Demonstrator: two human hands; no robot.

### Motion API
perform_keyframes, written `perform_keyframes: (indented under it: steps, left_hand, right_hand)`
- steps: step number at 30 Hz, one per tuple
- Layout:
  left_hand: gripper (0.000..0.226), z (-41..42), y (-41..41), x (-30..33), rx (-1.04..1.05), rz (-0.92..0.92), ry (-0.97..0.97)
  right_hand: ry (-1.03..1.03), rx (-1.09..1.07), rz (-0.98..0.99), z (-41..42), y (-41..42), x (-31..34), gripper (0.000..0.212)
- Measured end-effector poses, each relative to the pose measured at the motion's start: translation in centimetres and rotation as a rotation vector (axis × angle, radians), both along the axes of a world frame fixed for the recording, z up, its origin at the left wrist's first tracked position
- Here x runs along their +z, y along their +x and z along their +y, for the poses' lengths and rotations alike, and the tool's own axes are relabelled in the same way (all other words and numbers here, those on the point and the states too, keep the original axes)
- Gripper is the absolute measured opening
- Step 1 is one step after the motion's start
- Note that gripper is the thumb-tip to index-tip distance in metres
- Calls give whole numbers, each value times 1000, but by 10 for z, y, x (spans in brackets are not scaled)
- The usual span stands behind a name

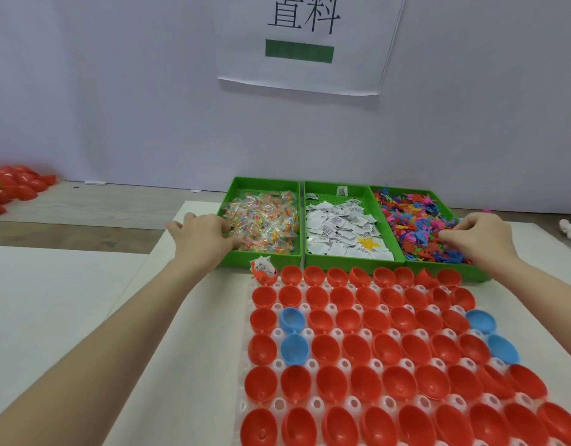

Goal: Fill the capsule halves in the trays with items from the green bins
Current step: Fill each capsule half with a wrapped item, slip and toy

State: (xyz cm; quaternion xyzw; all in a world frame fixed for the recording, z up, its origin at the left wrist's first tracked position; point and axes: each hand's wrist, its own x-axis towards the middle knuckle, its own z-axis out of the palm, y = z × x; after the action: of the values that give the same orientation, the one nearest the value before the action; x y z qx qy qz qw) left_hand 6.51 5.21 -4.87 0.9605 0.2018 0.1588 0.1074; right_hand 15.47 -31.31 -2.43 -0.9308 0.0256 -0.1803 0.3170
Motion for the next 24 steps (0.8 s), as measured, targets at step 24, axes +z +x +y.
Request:
perform_keyframes:
  steps: [24]
  left_hand:
    - [19,-31,-39,12,-181,-582,-1012]
  right_hand:
    - [391,169,148,46,-1,15,30]
